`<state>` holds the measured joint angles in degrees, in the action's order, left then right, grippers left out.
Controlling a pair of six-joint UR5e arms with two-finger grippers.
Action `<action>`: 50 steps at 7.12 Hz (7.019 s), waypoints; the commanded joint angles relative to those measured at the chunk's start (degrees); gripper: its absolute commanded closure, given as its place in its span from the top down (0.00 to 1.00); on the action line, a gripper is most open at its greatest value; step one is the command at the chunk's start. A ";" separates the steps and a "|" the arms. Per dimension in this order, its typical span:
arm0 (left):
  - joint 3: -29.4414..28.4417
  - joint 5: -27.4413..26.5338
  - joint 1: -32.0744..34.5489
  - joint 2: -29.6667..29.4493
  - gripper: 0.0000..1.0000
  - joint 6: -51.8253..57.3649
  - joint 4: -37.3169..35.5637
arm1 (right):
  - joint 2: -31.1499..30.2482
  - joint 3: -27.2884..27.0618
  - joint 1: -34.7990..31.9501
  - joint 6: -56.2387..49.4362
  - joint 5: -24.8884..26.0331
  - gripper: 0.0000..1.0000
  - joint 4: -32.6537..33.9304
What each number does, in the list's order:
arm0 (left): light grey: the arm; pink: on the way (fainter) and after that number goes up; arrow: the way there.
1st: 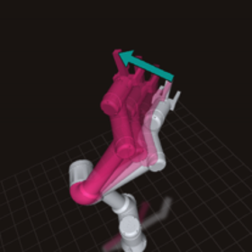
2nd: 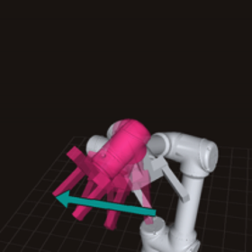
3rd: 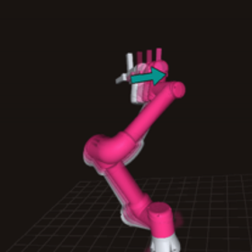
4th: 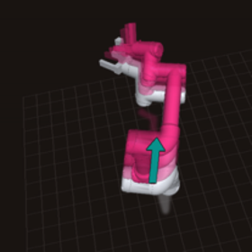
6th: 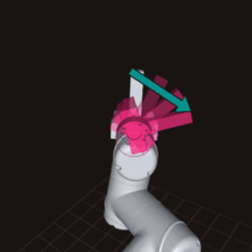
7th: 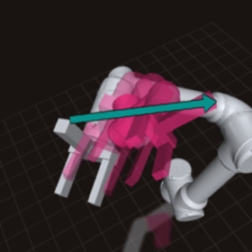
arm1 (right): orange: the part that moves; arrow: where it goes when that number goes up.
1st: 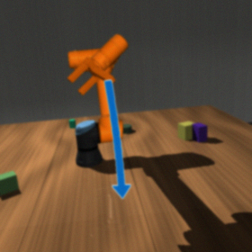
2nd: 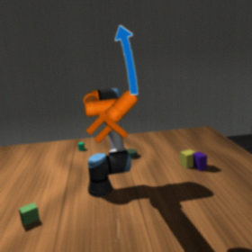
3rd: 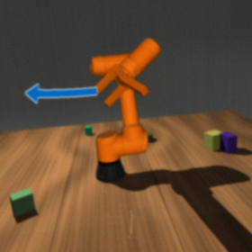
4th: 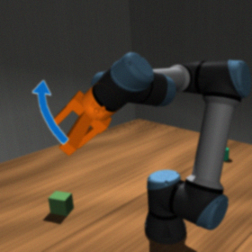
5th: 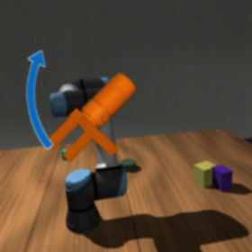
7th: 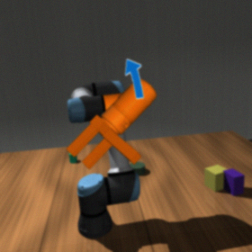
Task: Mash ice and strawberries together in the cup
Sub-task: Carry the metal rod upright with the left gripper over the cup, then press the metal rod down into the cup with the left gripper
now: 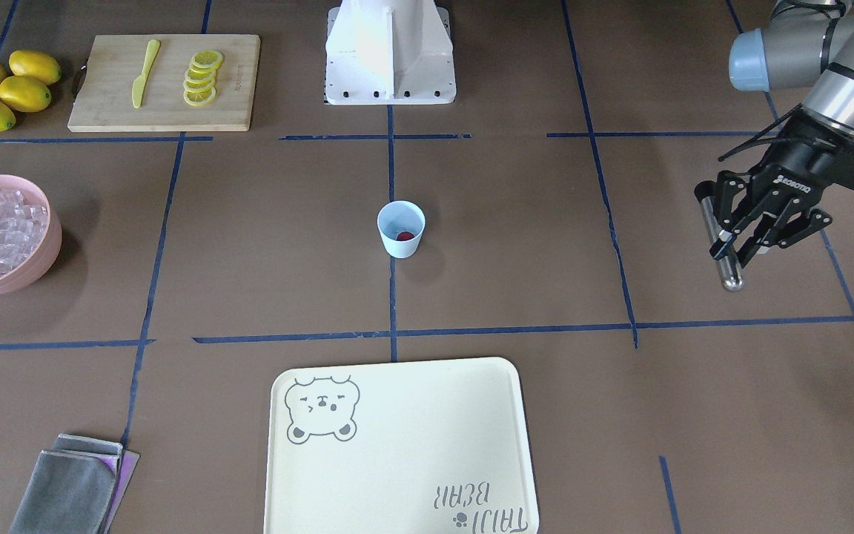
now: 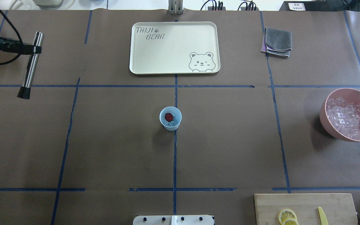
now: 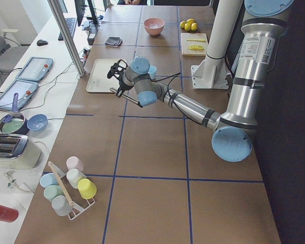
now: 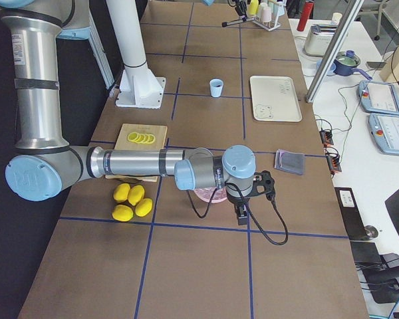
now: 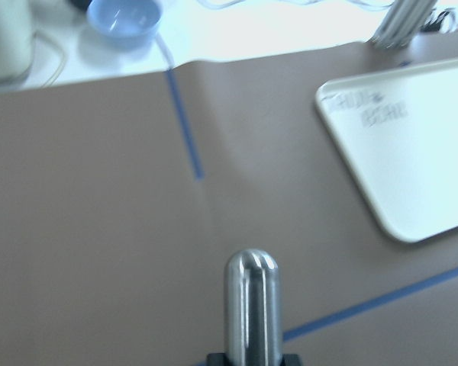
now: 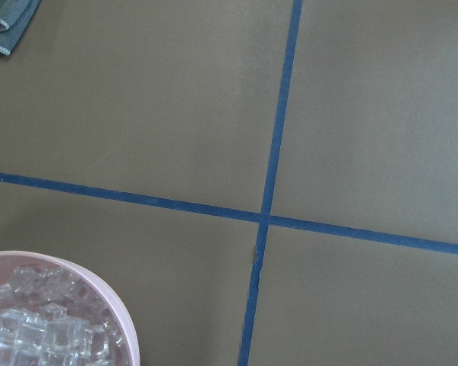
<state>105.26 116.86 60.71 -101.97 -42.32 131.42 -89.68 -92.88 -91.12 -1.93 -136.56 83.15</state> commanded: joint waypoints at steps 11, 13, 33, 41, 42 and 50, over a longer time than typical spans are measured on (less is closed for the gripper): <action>-9.00 -39.10 -32.48 -12.01 0.00 -4.09 49.25 | -0.14 -0.54 -0.03 -0.17 -0.55 1.00 -0.18; -9.72 -45.54 -34.87 -13.68 0.00 -2.95 49.46 | -0.14 -0.54 0.06 -0.17 -0.28 1.00 -0.18; -27.65 -62.98 -43.31 -22.84 0.00 17.27 63.34 | -0.41 -1.69 0.06 -0.26 -0.02 1.00 -0.10; -31.87 -62.98 -43.66 -23.45 0.00 16.83 63.43 | -0.41 -1.69 0.06 -0.26 -0.02 1.00 -0.18; -32.40 -62.98 -43.66 -23.62 0.00 16.74 63.43 | -0.41 -1.69 0.06 -0.26 -0.02 1.00 -0.10; -23.81 -62.80 -43.05 -24.68 0.00 16.92 61.51 | -0.41 -1.78 0.06 -0.26 -0.11 1.00 -0.18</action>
<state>78.47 53.96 17.21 -126.76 -25.50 193.86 -90.09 -94.62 -91.06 -2.20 -136.67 82.99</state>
